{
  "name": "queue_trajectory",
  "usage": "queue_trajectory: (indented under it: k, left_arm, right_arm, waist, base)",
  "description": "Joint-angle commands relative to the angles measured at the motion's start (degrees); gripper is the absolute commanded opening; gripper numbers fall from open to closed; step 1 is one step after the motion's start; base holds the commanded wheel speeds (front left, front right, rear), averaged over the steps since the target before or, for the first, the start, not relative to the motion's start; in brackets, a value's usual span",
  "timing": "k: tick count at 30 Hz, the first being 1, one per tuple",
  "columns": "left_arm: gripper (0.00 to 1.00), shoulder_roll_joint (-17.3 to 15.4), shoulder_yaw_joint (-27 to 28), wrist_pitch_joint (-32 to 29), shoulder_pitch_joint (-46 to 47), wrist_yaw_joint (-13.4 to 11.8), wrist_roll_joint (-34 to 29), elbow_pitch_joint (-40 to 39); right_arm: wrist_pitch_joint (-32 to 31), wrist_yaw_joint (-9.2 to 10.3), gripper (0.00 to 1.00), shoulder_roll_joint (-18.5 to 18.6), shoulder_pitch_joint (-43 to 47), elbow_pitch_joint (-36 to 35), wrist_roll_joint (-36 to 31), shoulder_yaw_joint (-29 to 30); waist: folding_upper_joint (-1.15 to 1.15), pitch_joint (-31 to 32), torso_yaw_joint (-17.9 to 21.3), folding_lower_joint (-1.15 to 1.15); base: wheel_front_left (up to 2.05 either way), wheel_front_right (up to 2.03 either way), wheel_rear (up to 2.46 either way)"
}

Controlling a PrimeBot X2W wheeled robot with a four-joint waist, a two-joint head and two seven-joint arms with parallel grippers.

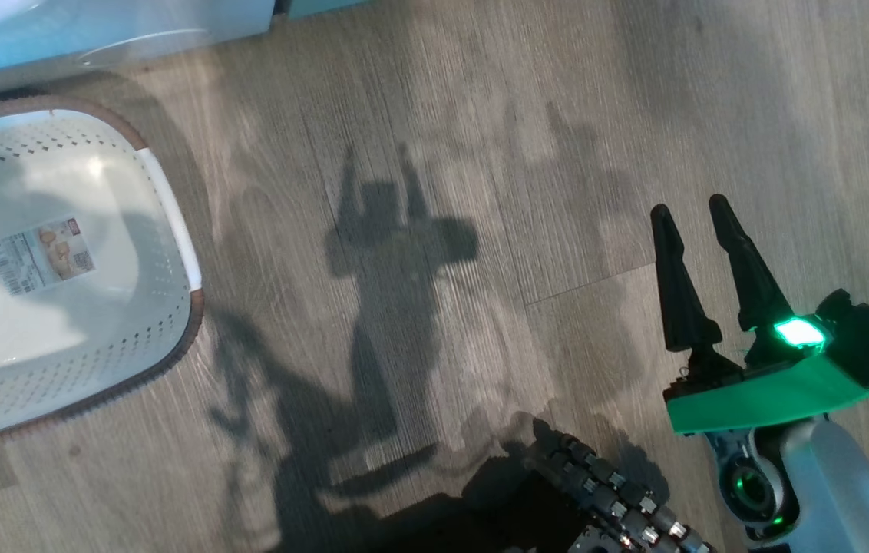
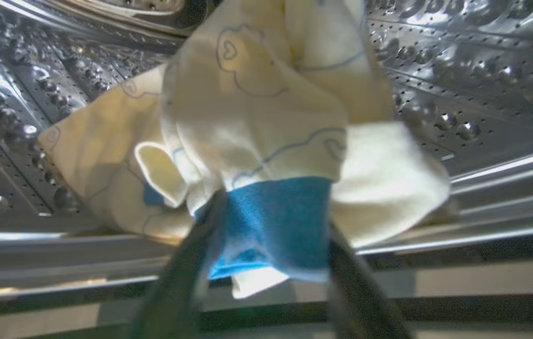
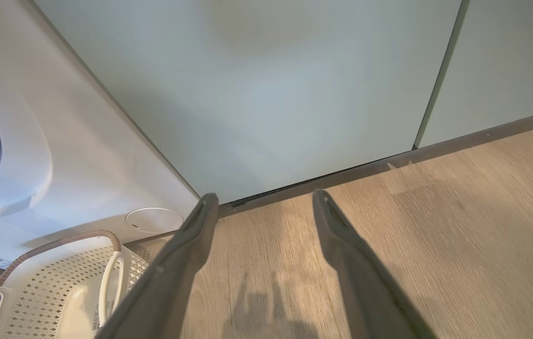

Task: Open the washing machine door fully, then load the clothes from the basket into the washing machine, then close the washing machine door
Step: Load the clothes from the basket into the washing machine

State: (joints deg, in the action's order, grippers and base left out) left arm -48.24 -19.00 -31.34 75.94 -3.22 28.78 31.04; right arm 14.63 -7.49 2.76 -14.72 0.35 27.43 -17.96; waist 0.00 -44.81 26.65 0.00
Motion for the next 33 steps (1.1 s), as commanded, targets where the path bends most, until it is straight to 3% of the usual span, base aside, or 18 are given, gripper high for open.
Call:
queue_trajectory:
  k: [1, 9, 24, 33]
  left_arm:
    - [0.00, -3.4, 1.2, -0.4, 2.2, 0.1, -0.2, -1.2]
    - [0.00, -3.3, 0.7, 0.4, 4.7, 0.7, -0.5, -0.8]
    - [0.00, -5.8, -0.9, 17.8, 14.2, -1.4, -10.1, -1.1]
    - [0.00, -3.0, -2.5, 13.2, 18.4, 0.9, -8.7, 4.7]
  right_arm:
    - [0.4, 0.00, 1.00, 0.1, 0.0, -1.5, 0.5, -0.8]
    - [0.4, 0.00, 1.00, 0.1, -0.2, -1.8, 1.3, -0.8]
    - [0.4, 0.00, 1.00, 0.1, -1.0, -2.3, 3.8, -2.2]
    - [0.4, 0.00, 1.00, 0.1, -1.1, -2.0, 4.4, -2.2]
  waist:
    - [0.00, -0.3, 0.1, 0.00]
    - [0.00, -1.2, 0.7, 0.00]
    - [0.00, -5.5, 3.6, 0.00]
    - [0.00, -6.3, 3.1, 0.00]
  base:
    - [0.00, 0.00, 0.00]
    - [0.00, 0.00, 0.00]
    - [0.00, 0.00, 0.00]
    - [0.00, 0.00, 0.00]
